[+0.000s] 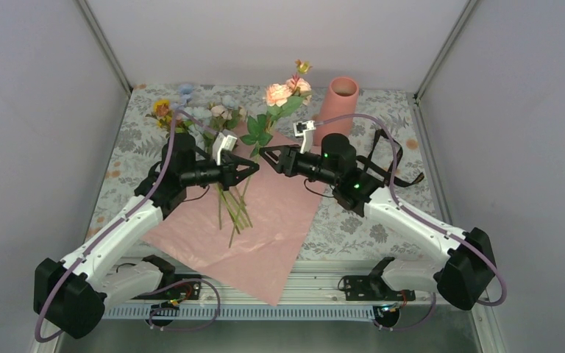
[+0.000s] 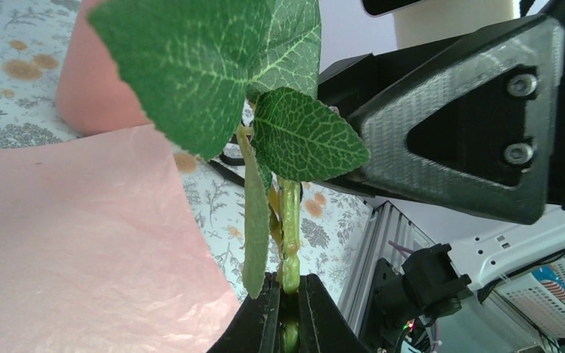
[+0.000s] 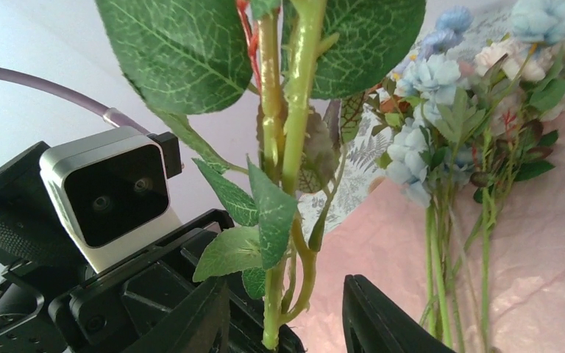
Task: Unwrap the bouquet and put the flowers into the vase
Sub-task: Pick up the fake flower from the wrapping paper, then insert the fake flower into the vase.
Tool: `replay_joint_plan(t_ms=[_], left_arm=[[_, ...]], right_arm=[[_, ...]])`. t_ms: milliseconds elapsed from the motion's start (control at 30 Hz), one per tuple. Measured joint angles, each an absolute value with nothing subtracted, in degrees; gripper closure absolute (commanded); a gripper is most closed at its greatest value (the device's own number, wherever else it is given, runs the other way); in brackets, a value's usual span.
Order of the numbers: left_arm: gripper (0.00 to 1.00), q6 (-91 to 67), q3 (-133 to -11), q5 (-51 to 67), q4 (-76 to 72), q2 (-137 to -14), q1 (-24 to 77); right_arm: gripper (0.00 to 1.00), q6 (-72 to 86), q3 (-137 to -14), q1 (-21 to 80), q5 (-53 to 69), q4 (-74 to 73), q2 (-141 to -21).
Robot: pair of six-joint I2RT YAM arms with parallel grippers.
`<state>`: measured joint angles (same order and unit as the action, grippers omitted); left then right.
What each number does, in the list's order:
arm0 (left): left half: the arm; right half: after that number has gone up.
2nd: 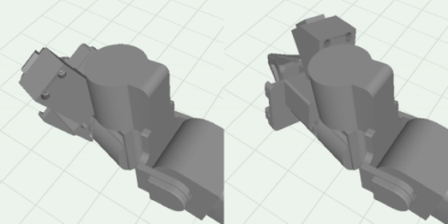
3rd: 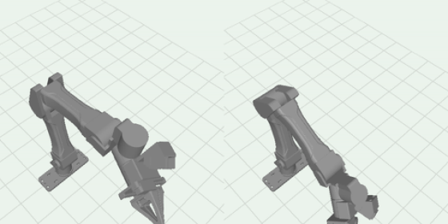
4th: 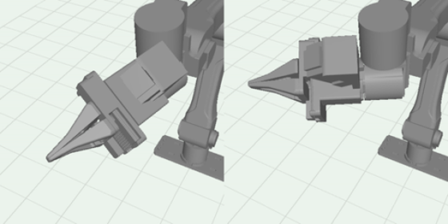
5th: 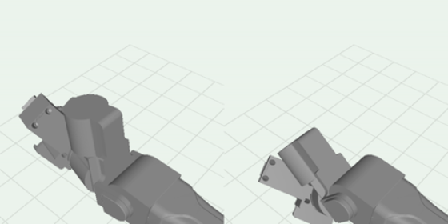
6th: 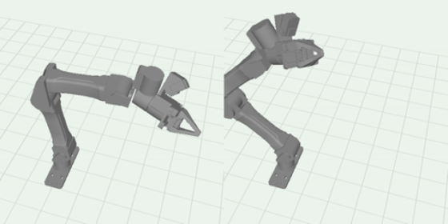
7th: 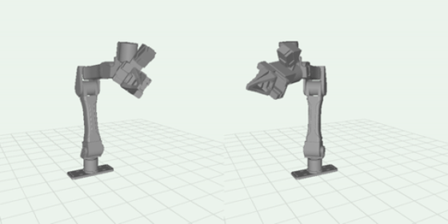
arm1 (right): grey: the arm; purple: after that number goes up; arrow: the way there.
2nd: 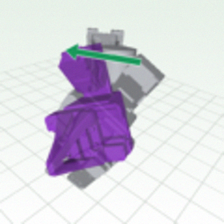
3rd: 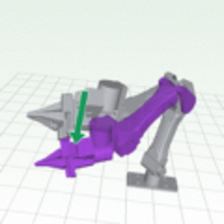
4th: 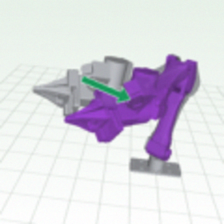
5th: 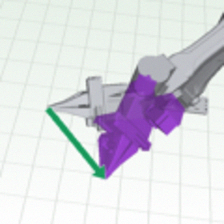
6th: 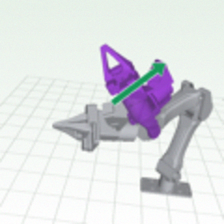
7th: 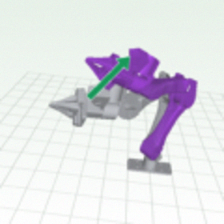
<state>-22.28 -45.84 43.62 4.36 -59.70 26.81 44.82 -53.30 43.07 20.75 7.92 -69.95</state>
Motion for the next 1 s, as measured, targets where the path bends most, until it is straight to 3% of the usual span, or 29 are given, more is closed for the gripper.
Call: replay_joint_plan(t_ms=[333,500,567,800,933,1000], left_arm=[[0.98,-21.4,-45.6,45.1,4.4,-58.5,26.9],[0.97,-21.1,-45.6,45.2,4.9,-58.5,26.8],[0.94,-20.9,-45.6,45.3,5.1,-58.5,26.8],[0.22,-19.7,-45.8,43.3,7.2,-57.3,26.9],[0.03,-18.5,-46.8,39.1,11.2,-55.2,26.9],[0.00,-17.9,-47.4,36.8,13.3,-53.7,26.9]], right_arm=[[0.73,45.7,-53.8,43.8,22.0,8.9,-71.7],[0.95,45.8,-54.5,44.0,23.6,10.0,-73.0],[0.96,45.8,-54.6,44.0,24.0,10.5,-73.1],[0.96,44.4,-54.7,44.1,23.1,10.3,-73.1],[0.96,40.5,-57.1,44.2,17.9,5.8,-72.7],[0.96,37.9,-58.9,44.2,13.9,2.9,-72.0]])
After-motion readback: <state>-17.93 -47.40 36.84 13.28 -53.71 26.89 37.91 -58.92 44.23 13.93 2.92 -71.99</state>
